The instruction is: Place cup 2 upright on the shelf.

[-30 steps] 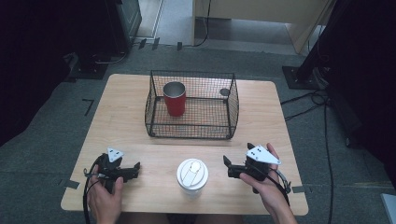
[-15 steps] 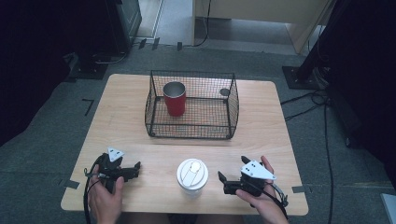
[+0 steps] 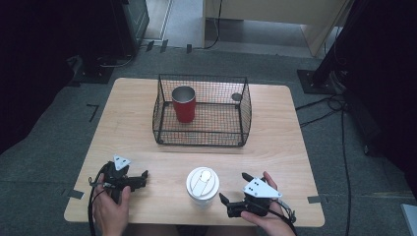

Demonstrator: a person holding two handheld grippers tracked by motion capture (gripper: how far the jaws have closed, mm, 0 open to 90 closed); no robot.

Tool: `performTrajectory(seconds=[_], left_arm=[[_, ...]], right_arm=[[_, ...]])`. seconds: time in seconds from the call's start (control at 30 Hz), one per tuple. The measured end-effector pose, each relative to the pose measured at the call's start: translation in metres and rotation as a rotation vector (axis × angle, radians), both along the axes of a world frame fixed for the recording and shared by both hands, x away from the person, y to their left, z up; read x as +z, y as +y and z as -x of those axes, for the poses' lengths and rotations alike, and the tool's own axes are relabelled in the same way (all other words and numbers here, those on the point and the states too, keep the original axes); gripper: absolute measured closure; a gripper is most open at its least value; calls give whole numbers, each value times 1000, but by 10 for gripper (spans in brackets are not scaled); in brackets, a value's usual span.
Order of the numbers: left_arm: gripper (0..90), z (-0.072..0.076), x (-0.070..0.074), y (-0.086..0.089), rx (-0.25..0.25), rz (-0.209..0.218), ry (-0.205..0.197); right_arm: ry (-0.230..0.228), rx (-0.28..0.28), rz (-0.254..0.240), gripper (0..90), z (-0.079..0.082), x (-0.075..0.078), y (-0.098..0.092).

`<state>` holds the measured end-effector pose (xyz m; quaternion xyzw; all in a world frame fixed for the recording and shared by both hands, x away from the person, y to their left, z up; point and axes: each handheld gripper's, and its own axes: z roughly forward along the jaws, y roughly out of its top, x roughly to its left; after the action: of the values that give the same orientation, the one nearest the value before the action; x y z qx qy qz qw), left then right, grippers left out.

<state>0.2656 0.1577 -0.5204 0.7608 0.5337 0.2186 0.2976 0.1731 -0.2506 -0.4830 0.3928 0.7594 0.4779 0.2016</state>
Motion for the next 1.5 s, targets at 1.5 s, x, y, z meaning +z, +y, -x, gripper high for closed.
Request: performTrajectory(seconds=[1.5], left_arm=[[0,0,0,0,2,2,-1]], right_arm=[[-97,199,-100,121,1,27,66]])
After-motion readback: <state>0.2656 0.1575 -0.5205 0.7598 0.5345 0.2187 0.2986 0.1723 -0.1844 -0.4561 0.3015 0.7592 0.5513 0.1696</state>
